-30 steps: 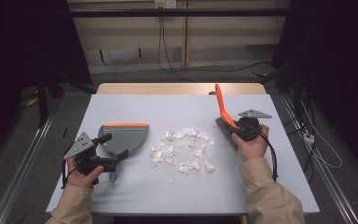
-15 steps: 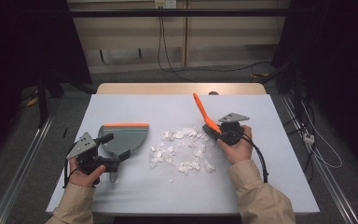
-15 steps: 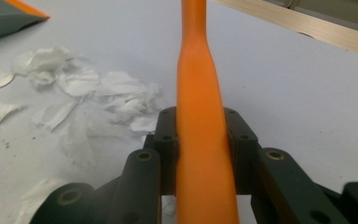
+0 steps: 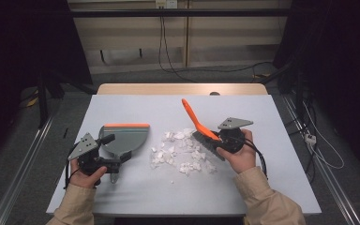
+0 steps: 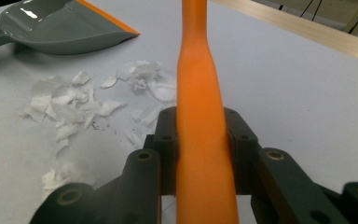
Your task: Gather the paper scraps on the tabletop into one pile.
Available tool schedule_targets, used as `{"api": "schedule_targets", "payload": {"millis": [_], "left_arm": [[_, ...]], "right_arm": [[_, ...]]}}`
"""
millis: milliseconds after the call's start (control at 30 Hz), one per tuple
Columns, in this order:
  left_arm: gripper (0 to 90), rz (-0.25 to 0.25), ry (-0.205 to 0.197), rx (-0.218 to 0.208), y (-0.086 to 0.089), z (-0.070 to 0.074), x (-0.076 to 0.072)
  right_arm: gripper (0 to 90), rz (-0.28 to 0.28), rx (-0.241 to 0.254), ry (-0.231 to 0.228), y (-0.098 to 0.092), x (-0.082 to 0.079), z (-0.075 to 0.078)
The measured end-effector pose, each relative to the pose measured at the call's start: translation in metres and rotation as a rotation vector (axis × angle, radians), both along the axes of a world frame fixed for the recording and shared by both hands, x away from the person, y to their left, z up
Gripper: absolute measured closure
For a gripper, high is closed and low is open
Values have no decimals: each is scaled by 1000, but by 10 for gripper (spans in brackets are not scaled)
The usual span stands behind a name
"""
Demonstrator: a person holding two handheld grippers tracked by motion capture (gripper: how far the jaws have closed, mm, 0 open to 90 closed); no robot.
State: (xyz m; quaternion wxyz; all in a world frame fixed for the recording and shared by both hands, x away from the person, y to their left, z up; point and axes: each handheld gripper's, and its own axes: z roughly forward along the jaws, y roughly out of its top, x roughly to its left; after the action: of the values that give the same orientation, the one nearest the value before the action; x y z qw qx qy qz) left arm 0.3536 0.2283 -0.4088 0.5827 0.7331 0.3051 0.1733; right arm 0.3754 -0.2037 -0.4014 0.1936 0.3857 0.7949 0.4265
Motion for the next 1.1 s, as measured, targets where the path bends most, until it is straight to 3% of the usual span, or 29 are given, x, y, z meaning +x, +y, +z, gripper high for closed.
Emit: {"api": "schedule_targets", "payload": {"millis": [300, 400, 533, 600, 733, 900, 1100], "left_arm": [[40, 5, 0, 5, 0, 0, 0], [40, 8, 3, 7, 1, 0, 0], [40, 10, 4, 15, 2, -1, 0], [40, 12, 6, 14, 2, -2, -1], [40, 16, 2, 17, 3, -1, -2], [41, 17, 4, 13, 3, -1, -2], [41, 18, 3, 7, 3, 0, -2]], "right_arm": [[711, -30, 18, -16, -12, 19, 6], [712, 1, 60, 22, -14, 22, 5], [712, 63, -2, 40, -7, 16, 1], [711, 73, -9, 56, -8, 15, -1], [711, 30, -23, 79, -19, 16, -7], [712, -15, 14, 27, -31, 21, -4], [711, 4, -6, -3, -17, 54, -15]]}}
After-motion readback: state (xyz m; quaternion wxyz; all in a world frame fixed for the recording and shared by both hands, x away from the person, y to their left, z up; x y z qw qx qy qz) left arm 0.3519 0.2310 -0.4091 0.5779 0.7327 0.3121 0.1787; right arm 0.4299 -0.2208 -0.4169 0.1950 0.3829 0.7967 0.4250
